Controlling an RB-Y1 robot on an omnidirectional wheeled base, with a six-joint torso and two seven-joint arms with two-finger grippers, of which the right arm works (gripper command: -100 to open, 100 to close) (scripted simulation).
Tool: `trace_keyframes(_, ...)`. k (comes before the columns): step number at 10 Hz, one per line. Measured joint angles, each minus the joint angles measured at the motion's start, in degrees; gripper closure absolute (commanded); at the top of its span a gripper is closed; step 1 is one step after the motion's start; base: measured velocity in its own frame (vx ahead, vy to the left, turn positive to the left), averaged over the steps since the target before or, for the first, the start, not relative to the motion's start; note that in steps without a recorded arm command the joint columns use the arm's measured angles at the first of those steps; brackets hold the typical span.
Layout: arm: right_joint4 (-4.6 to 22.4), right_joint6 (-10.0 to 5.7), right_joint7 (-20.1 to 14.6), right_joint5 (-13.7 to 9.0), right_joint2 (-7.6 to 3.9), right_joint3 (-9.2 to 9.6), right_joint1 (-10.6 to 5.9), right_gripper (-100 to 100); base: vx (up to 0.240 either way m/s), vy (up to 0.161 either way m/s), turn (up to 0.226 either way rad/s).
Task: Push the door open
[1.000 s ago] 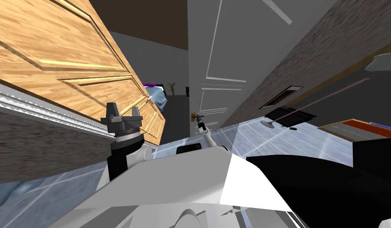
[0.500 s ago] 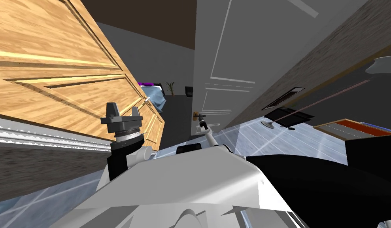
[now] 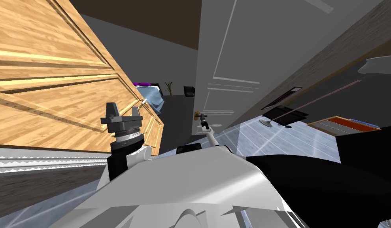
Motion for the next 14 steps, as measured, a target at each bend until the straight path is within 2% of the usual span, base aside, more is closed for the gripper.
trace_keyframes(4,-0.2,0.68,0.5,-0.6,-0.53,-3.00,-0.14,100,0.163,0.121,-0.097)
trace_keyframes(5,0.8,0.03,0.7,-0.8,-0.48,-3.90,-0.54,100,0.202,0.132,-0.097)
trace_keyframes(6,0.9,-0.48,1.0,-0.9,-0.35,-4.72,-0.27,100,0.197,0.164,-0.084)
trace_keyframes(7,0.3,-0.41,1.2,-1.0,-0.27,-5.60,0.14,100,0.189,0.166,-0.114)
trace_keyframes(8,0.7,-0.33,1.2,-1.3,-0.67,-6.38,-0.17,100,0.160,0.150,-0.104)
trace_keyframes(10,-0.4,0.18,1.3,-1.5,-0.54,-7.90,0.29,100,0.154,0.114,-0.082)
trace_keyframes(14,0.6,-0.08,1.9,-2.0,-0.23,-10.45,-0.15,100,0.168,0.089,-0.063)
